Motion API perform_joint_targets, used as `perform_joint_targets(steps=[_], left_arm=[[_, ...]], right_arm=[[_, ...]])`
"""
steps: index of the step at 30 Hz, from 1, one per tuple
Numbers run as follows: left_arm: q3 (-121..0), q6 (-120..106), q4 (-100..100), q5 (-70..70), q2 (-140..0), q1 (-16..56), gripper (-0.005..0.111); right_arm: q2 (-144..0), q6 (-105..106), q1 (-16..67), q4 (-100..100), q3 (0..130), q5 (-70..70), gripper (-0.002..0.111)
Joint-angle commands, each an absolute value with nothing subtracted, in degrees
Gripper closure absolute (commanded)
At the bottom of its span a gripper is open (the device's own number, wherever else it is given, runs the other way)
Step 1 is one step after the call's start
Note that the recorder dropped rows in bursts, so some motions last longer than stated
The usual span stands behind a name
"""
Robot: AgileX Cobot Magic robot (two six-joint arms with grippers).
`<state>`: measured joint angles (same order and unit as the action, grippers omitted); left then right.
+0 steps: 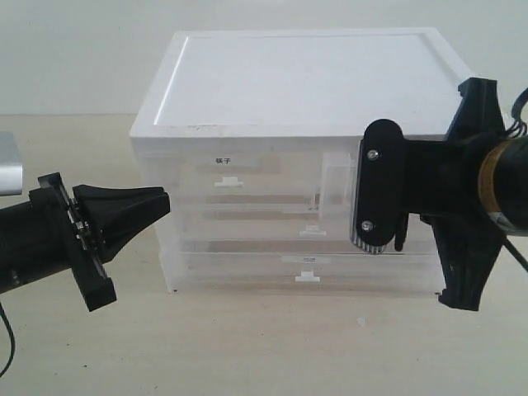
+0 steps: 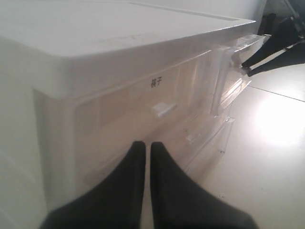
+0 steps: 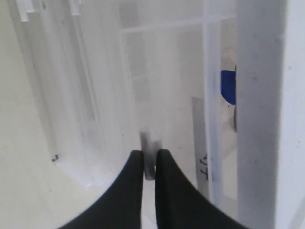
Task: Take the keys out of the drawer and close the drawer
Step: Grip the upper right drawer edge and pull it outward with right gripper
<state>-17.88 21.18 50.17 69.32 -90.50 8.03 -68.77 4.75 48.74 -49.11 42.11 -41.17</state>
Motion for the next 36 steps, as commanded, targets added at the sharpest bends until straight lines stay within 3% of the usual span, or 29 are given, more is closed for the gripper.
perform_joint_targets(steps=[1,14,17,18,22,36], left_arm=[[-18.1,21.6,50.4,70.0,-90.8,8.5,0.102],[-18.1,21.6,50.8,70.0,-90.8,8.5,0.102],[-18.1,21.6,50.8,70.0,-90.8,8.5,0.102],[-18.1,21.6,50.8,70.0,-90.8,8.5,0.102],[-18.1,21.6,50.8,70.0,-90.8,8.5,0.102],[-18.1,21.6,51.1,70.0,-90.8,8.5,0.102]], right_arm=[[-64.2,9.0,48.7,-41.3,41.8,-42.6,0.108],[-60.3,18.4,48.7,-30.3,41.8,-41.0,0.108],[-58.1,18.7,48.7,-28.4,42.0,-38.8,0.097],[-56.9,18.7,48.7,-28.4,42.1,-38.7,0.087],[-53.7,16.9,48.7,-30.9,42.1,-38.6,0.064],[-59.3,10.8,48.7,-41.2,42.0,-39.1,0.065]])
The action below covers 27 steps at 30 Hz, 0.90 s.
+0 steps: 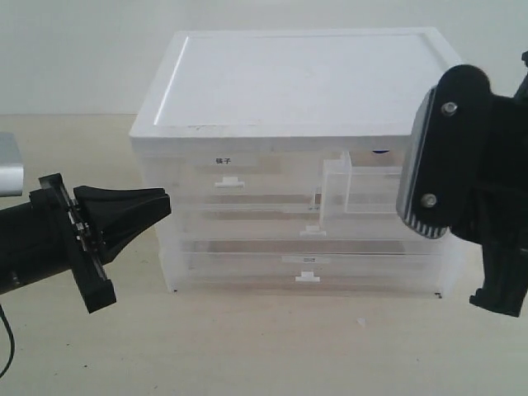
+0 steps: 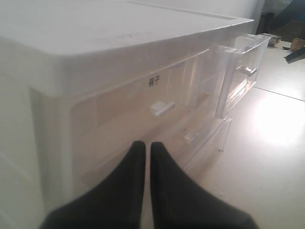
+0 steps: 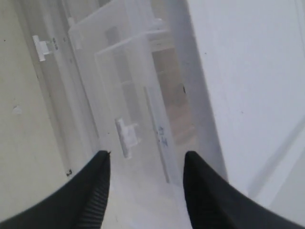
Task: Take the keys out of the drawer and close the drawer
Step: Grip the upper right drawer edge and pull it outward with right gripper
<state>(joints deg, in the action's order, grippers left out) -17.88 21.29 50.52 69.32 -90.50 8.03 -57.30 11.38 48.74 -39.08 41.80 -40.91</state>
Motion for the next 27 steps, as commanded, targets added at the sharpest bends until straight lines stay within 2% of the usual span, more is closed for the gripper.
perform_joint_targets(steps=[1,11,13,15,18,27], left_arm=[[-18.1,21.6,51.3,70.0,-90.8,8.5,0.102],[-18.1,21.6,51.4,70.0,-90.8,8.5,0.102],[-18.1,21.6,51.4,70.0,-90.8,8.5,0.102],[-18.1,21.6,51.4,70.0,-90.8,8.5,0.102],[-18.1,21.6,51.4,70.0,-90.8,8.5,0.102],[-18.1,21.5,51.3,70.0,-90.8,8.5,0.102]], right_arm=[[-59.7,10.4,48.7,-41.9,42.0,-39.0,0.065],[-65.2,10.4,48.6,-43.8,42.0,-39.3,0.065],[-65.2,10.4,48.6,-43.8,42.0,-39.2,0.07],[-65.2,10.4,48.6,-44.1,42.0,-39.2,0.083],[-65.2,11.2,48.6,-44.1,42.0,-39.9,0.109],[-60.7,14.3,53.8,-41.7,42.0,-45.8,0.108]])
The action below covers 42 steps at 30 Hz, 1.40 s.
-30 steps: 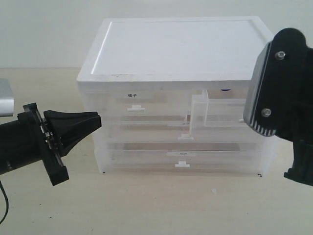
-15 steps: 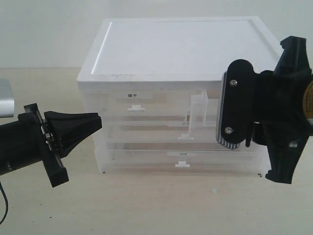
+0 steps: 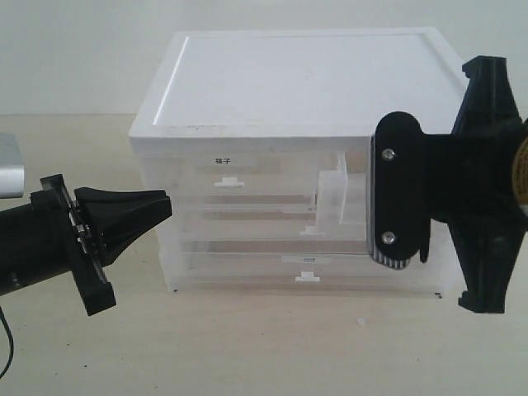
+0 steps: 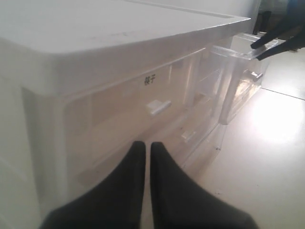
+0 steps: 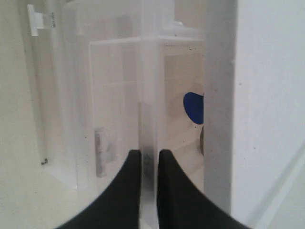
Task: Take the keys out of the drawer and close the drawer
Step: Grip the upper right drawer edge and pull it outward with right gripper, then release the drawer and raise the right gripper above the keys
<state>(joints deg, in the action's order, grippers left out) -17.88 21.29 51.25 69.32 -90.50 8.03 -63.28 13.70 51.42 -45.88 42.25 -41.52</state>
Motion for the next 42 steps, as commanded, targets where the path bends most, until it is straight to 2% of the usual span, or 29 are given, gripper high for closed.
perform_joint_targets(steps=[1,19,20,22,26,36,42], left_arm=[[-18.1,21.5,51.3,70.0,-90.8,8.5,0.102],[-18.6,21.4,50.9,70.0,-92.4,8.5,0.102],[-18.6,21.4,50.9,70.0,-92.4,8.5,0.102],[-18.7,21.4,51.0,70.0,-92.4,8.5,0.102],[-18.7,21.4,51.0,70.0,-92.4,8.5,0.102],[-18.7,21.4,51.0,70.0,-92.4,8.5,0.102],[-18.7,21.5,51.0,70.0,-92.4,8.5,0.102]], right_arm=[[-59.7,17.0,53.9,-39.2,42.0,-47.3,0.108],[-55.3,27.9,53.9,-27.6,42.0,-50.5,0.108],[-55.3,27.9,53.9,-27.6,42.0,-50.2,0.107],[-55.3,27.9,53.9,-27.6,42.0,-49.9,0.095],[-55.3,27.9,53.9,-27.6,42.0,-49.6,0.066],[-52.2,27.3,55.4,-27.3,42.0,-44.1,0.065],[-49.1,19.9,56.5,-27.3,42.0,-39.8,0.065]])
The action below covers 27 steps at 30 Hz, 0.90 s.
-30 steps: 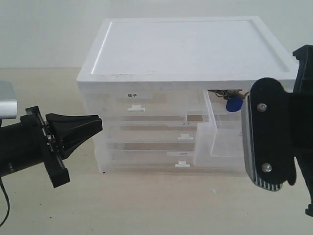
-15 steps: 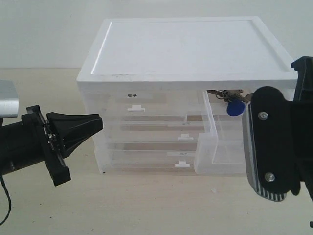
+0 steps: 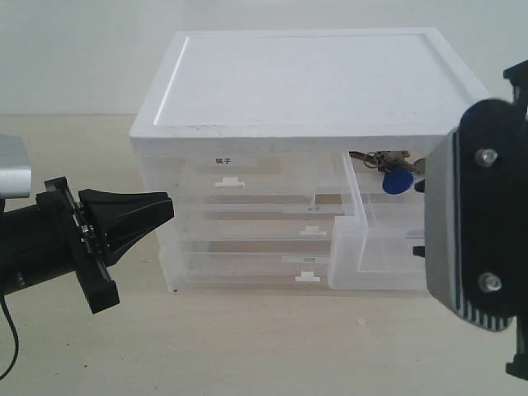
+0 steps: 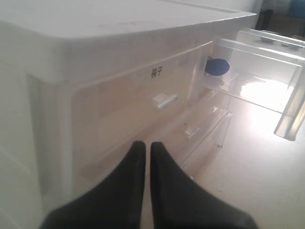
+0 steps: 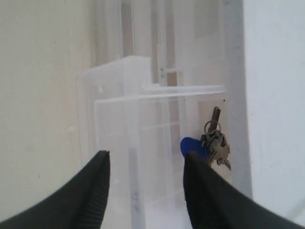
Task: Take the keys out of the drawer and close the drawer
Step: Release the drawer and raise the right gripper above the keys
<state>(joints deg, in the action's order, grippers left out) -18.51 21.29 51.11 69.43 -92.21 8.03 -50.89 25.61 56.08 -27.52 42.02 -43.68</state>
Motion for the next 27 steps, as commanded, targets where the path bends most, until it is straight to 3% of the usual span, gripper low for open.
perform_joint_targets(steps=[1,5,9,10,13,15,18,21,27], left_arm=[[-18.7,21.6,51.0,70.0,-92.4,8.5,0.102],[-18.7,21.6,51.0,70.0,-92.4,8.5,0.102],[-18.7,21.6,51.9,70.0,-92.4,8.5,0.102],[-18.7,21.8,52.0,70.0,-92.4,8.5,0.102],[-18.7,21.8,52.4,70.0,-92.4,8.5,0.102],[-18.7,21.8,52.4,70.0,-92.4,8.5,0.102],[-18.7,21.8,52.4,70.0,-92.4,8.5,0.102],[-18.7,21.8,52.4,70.0,-92.4,8.5,0.102],[-18.7,21.6,53.0,70.0,-92.4,8.5,0.102]], right_arm=[[-49.1,18.4,56.5,-27.3,42.0,-38.8,0.065],[-49.5,9.5,56.5,-29.8,42.0,-36.7,0.068],[-52.7,-10.7,56.5,-44.8,42.0,-43.0,0.09],[-52.7,-10.1,56.5,-44.9,42.0,-43.0,0.091],[-52.7,-10.2,56.5,-44.0,42.6,-42.5,0.086],[-52.7,-11.6,56.5,-41.3,47.0,-47.6,0.075],[-52.7,-4.6,56.5,-33.1,54.8,-57.3,0.076],[-52.7,14.2,56.5,-12.4,61.2,-67.9,0.076],[-55.0,18.5,56.5,-14.9,61.3,-70.0,0.076]])
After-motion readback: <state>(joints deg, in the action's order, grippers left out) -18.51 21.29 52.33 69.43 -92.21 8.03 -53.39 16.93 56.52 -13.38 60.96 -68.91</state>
